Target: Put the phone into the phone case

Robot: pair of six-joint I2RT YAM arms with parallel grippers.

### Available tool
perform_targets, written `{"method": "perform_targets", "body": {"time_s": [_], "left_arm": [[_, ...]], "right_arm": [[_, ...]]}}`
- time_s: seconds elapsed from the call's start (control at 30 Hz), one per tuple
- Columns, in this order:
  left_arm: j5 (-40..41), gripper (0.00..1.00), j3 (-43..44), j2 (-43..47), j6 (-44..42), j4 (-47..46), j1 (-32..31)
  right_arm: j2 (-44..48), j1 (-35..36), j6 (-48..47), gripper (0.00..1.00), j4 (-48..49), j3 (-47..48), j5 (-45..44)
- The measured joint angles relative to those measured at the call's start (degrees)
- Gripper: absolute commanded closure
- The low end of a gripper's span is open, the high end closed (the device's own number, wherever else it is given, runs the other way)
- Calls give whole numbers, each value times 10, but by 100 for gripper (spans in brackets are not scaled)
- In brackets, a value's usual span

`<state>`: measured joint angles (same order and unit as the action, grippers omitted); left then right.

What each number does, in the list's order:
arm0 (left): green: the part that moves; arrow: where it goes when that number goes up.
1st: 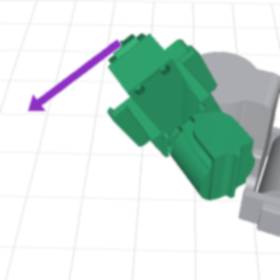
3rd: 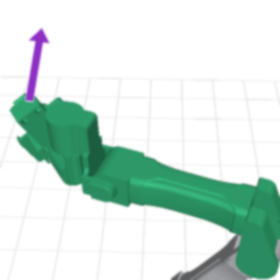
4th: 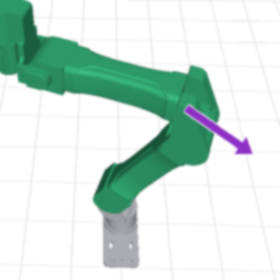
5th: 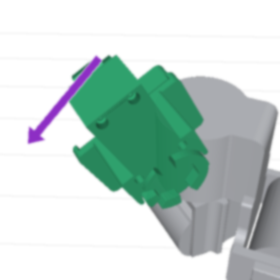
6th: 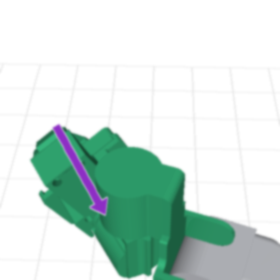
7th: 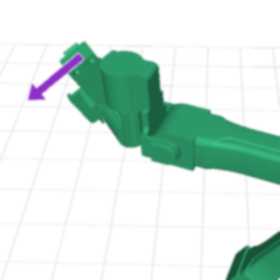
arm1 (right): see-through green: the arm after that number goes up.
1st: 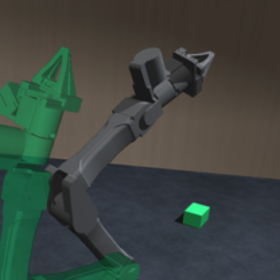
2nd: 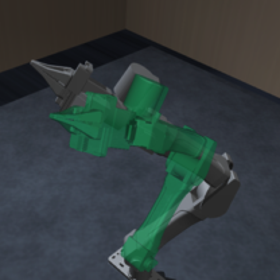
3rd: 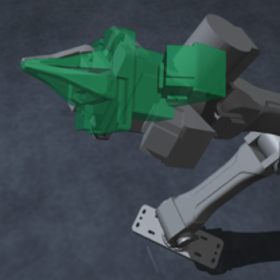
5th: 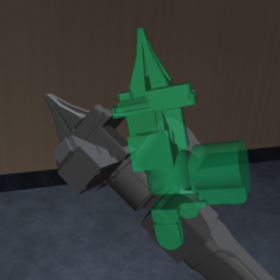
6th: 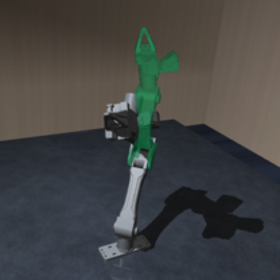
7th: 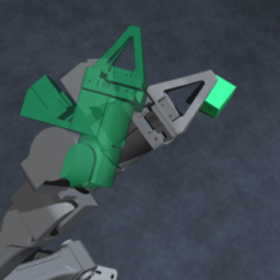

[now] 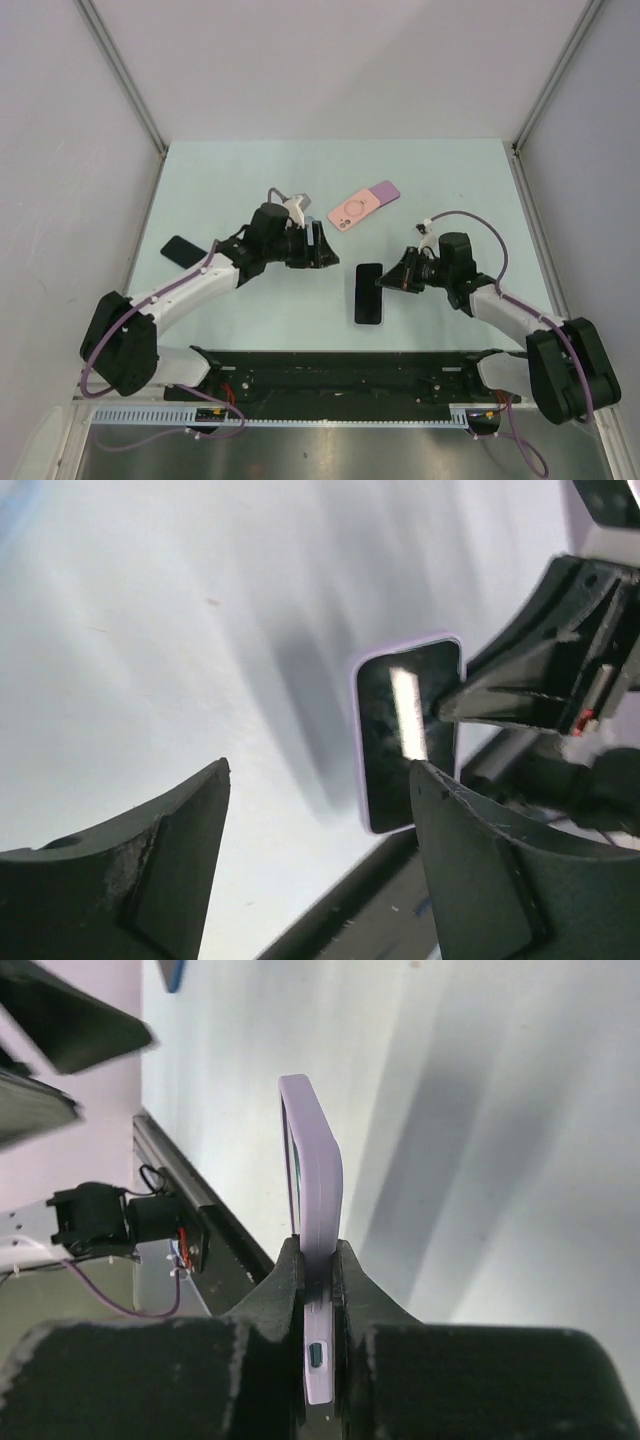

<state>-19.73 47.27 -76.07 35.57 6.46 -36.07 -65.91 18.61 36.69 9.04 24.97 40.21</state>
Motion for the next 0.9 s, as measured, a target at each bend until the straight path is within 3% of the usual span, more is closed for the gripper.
{"method": "perform_targets", "body": {"time_s": [0.17,0.37,0.57,0.8,0.9], "left_arm": [[75,22,78,-15,-64,102,38],[109,23,128,-43,-108,170,81],[132,23,164,-88,-129,198,105],[132,25,233,-175,-162,233,148],[131,26,284,-222,-189,257,160]], "right_arm": [[-82,-28,-18,96,-16,16,-12],[-153,-54,-22,88,-24,33,-21],[-172,-60,-24,78,-38,52,-19],[-171,-74,-47,57,-80,67,-54],[-165,-76,-53,54,-101,68,-67]]}}
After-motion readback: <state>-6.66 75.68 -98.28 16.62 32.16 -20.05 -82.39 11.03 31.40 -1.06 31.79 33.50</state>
